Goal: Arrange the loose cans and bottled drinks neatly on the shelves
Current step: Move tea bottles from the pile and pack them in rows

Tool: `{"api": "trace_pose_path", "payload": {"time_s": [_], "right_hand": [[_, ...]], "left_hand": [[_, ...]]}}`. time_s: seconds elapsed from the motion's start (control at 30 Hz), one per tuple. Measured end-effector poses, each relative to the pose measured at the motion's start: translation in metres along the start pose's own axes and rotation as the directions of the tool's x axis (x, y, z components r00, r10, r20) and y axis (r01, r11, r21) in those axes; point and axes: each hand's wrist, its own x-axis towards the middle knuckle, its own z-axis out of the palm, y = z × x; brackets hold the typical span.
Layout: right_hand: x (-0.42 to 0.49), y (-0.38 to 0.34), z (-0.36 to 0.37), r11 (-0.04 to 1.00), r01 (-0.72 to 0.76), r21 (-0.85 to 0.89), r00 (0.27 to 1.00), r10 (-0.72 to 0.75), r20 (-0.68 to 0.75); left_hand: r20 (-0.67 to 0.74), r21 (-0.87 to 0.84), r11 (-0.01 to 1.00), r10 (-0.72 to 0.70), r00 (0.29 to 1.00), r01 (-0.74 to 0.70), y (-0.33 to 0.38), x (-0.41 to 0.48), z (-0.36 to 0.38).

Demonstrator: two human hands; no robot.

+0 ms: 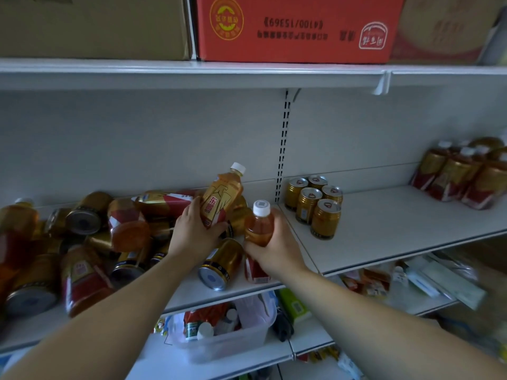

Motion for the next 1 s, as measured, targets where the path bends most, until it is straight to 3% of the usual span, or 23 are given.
{"api": "trace_pose_path", "payload": {"time_s": [0.37,0.67,0.83,1.0], "right_hand": [[-0.004,-0.011,-0.002,1.0,-0.021,-0.006,1.0,0.021,-0.006],[0.001,-0.021,-0.078,0.995,-0.098,-0.02,0.985,0.094,-0.142],[-0.012,-0.001,-0.149,0.993,-0.101,0.057,0.972,0.111,-0.208],[-0.041,0.044,-0.242,0.991,-0.1,0.091,0.939,0.125,-0.321]], "left_hand": [[-0.023,-0.082,0.996,0.017,1.0,-0.019,0.001,-0.012,-0.011],[-0.036,-0.172,0.985,0.024,0.999,-0.03,0.054,-0.039,0.011],[0.113,-0.532,0.845,-0.004,0.994,0.064,0.109,-0.061,0.048],[0.222,-0.65,0.751,0.04,0.974,0.118,0.195,-0.097,0.108]]}}
